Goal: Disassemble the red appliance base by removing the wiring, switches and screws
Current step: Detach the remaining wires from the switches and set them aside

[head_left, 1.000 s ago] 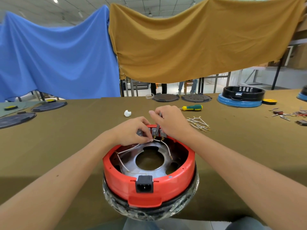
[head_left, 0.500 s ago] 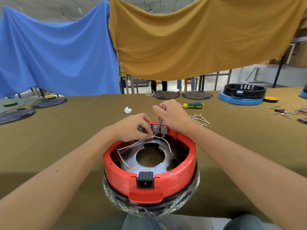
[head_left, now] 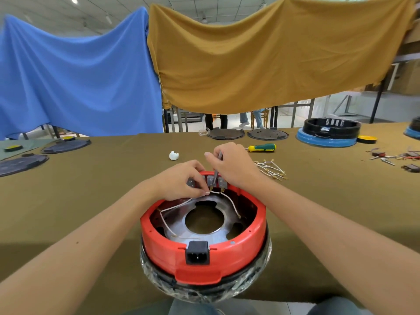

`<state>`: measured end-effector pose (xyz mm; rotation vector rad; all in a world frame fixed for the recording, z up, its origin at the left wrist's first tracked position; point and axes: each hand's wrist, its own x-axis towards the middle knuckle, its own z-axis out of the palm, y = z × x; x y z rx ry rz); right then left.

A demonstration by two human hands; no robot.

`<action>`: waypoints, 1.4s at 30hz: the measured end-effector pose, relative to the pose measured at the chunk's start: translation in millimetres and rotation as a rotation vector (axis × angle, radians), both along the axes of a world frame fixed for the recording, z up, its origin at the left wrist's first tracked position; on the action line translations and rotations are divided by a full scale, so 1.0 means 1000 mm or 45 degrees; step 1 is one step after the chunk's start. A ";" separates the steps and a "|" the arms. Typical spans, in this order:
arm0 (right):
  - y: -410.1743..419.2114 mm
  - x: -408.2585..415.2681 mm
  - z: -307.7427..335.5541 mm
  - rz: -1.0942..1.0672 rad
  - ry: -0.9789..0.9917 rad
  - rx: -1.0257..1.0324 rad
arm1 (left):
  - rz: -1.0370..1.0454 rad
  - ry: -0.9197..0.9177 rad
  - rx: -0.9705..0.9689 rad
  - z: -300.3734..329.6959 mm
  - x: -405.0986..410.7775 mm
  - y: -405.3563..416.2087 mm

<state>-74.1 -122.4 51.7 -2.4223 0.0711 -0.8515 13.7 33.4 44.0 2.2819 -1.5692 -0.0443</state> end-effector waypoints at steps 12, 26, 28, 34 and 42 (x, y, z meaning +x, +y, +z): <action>-0.006 -0.028 0.016 0.206 -0.231 0.445 | 0.010 -0.031 -0.012 0.001 0.000 0.001; 0.001 -0.039 0.002 0.138 0.423 -0.764 | 0.026 -0.043 -0.068 0.000 -0.001 0.002; 0.005 -0.035 -0.003 0.041 0.469 -0.882 | 0.016 -0.064 -0.044 0.000 -0.001 0.001; 0.007 -0.027 -0.006 0.086 0.501 -0.927 | -0.003 -0.075 -0.013 0.000 -0.001 0.000; -0.002 -0.025 -0.003 0.259 0.524 -0.570 | -0.032 -0.006 -0.046 0.000 0.000 -0.002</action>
